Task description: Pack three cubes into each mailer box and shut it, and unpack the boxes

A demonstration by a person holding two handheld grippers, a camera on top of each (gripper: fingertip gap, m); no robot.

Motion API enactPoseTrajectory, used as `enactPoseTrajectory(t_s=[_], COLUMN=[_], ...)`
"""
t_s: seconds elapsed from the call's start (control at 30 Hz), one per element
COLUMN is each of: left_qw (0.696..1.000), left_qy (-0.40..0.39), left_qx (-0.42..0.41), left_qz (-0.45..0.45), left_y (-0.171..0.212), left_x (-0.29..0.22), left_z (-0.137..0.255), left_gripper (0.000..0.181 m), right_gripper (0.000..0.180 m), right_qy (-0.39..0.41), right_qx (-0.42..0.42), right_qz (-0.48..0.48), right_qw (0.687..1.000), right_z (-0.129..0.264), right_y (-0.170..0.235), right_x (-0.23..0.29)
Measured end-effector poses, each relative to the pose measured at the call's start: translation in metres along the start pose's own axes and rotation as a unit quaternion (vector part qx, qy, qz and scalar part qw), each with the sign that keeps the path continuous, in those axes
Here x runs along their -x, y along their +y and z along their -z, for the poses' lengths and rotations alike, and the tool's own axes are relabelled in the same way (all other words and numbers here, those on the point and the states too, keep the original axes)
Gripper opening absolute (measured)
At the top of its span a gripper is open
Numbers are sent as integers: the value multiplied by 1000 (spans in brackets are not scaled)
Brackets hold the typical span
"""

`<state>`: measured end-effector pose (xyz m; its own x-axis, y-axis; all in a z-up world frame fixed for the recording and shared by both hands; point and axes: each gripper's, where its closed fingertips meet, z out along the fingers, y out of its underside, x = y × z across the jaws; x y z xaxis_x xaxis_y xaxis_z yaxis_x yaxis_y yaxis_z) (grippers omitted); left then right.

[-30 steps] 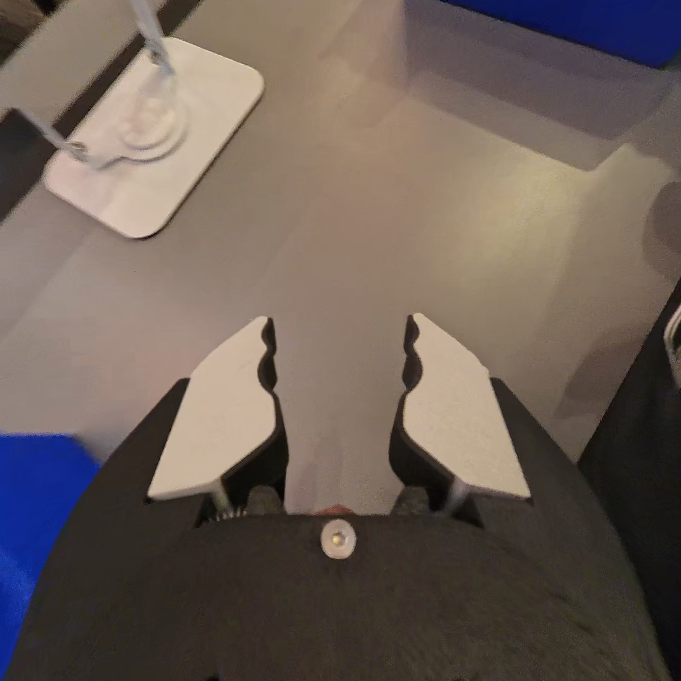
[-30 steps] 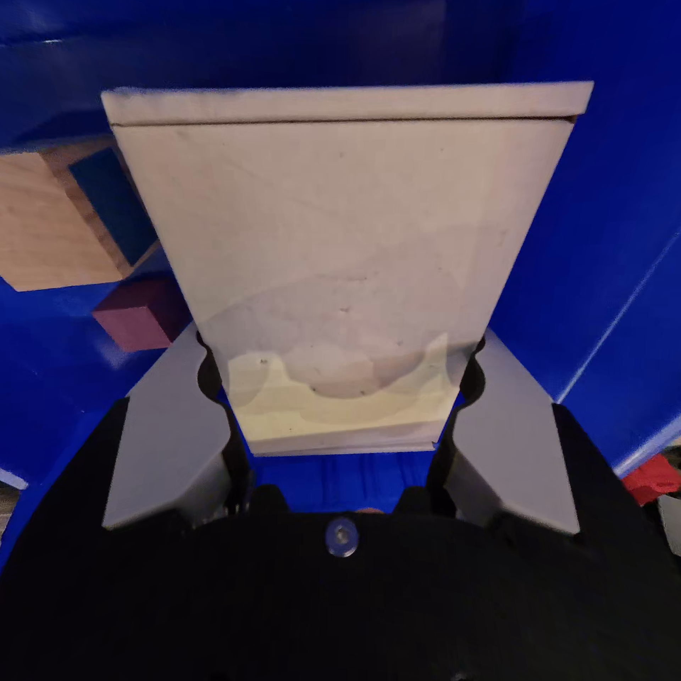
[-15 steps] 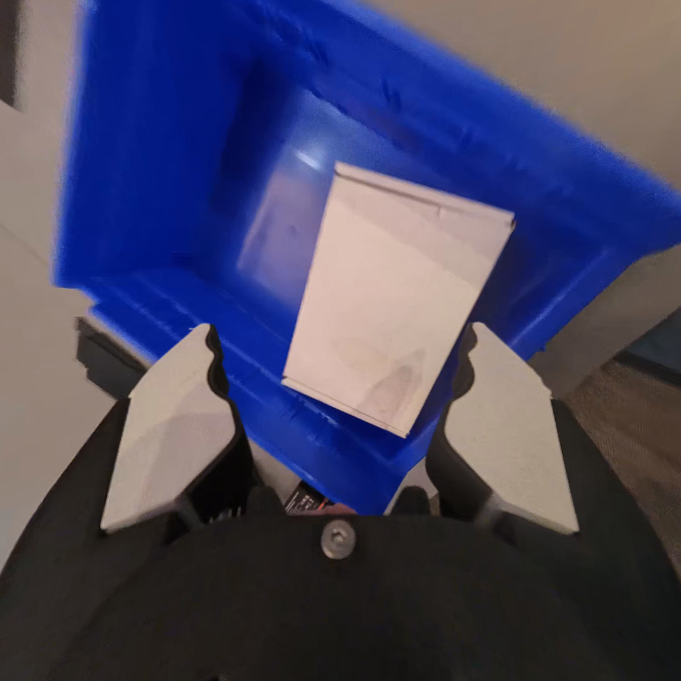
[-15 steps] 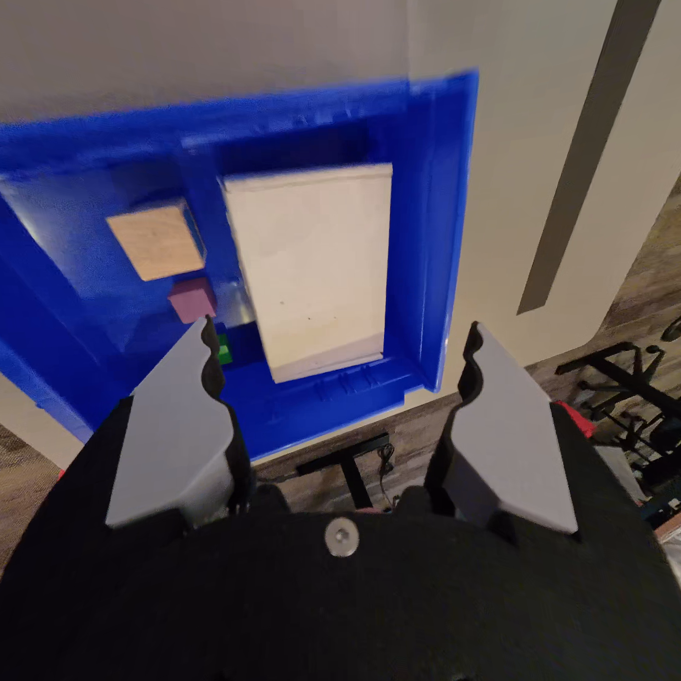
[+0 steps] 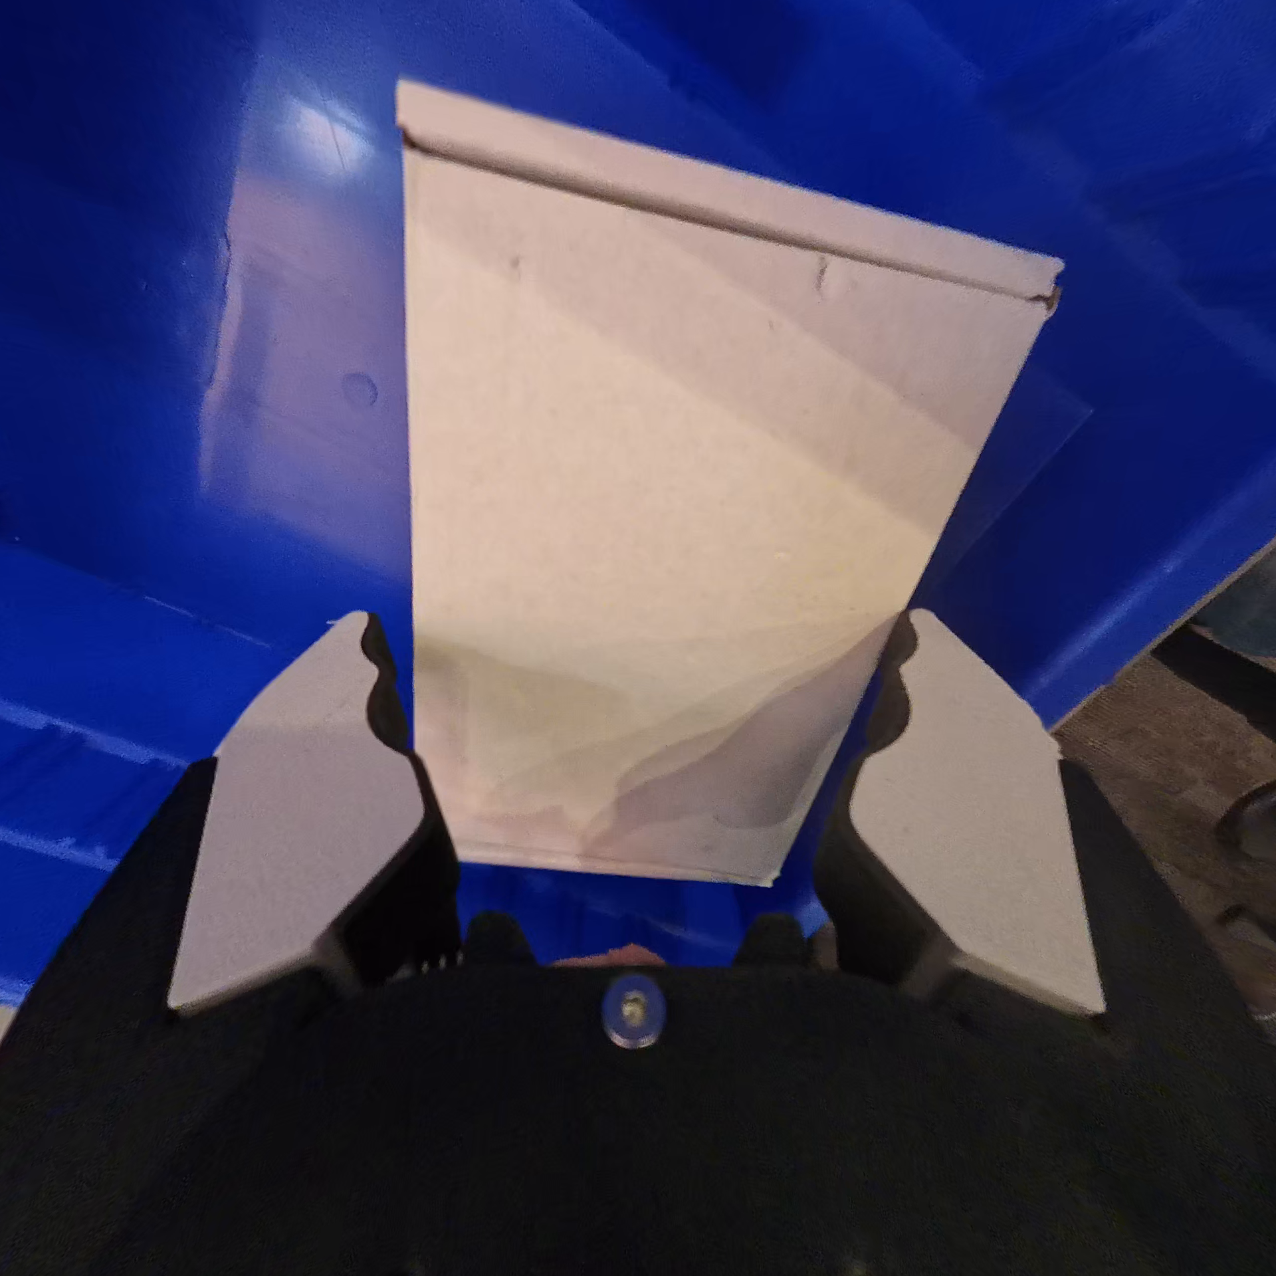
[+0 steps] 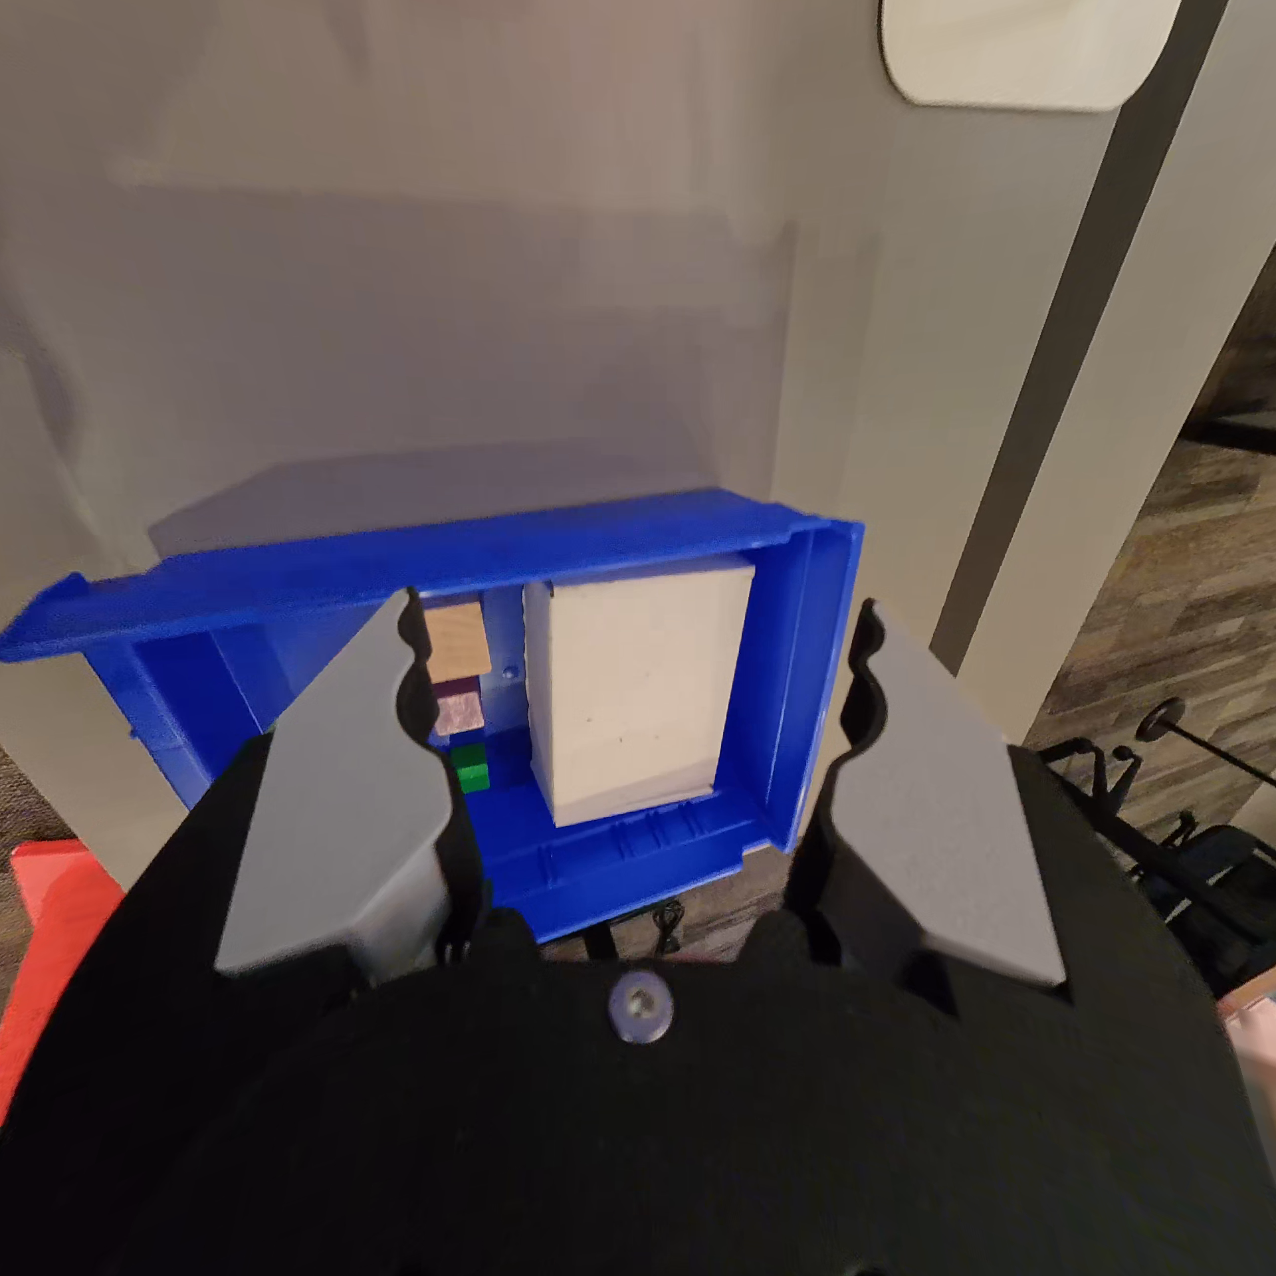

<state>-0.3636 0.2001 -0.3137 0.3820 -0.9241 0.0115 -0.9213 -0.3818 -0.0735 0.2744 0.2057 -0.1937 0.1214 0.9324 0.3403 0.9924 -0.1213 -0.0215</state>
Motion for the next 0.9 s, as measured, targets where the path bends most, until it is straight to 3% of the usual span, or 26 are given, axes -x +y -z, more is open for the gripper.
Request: enactPoseTrajectory(t_s=[0.23,0.37,0.47,0.53,0.9], left_qw=[996,998,997,995,993], left_qy=[-62,-43,-62,-84,-56], left_qx=[-28,-16,22,44,-18], left_qz=[50,50,28,21,98], left_y=[-13,-12,-8,-6,-15], left_x=[17,6,12,23,34], left_z=[8,-1,-9,-13,12], left_gripper=[119,147,147,137,133], right_gripper=[116,115,114,114,113], right_qy=[10,10,11,15,94], right_qx=[-12,-16,-23,-26,-127], right_qz=[24,32,40,44,57], right_qw=[1000,999,999,999,986], right_z=[2,3,4,4,40], right_y=[-27,-34,-43,-48,-119], right_x=[5,9,11,11,4])
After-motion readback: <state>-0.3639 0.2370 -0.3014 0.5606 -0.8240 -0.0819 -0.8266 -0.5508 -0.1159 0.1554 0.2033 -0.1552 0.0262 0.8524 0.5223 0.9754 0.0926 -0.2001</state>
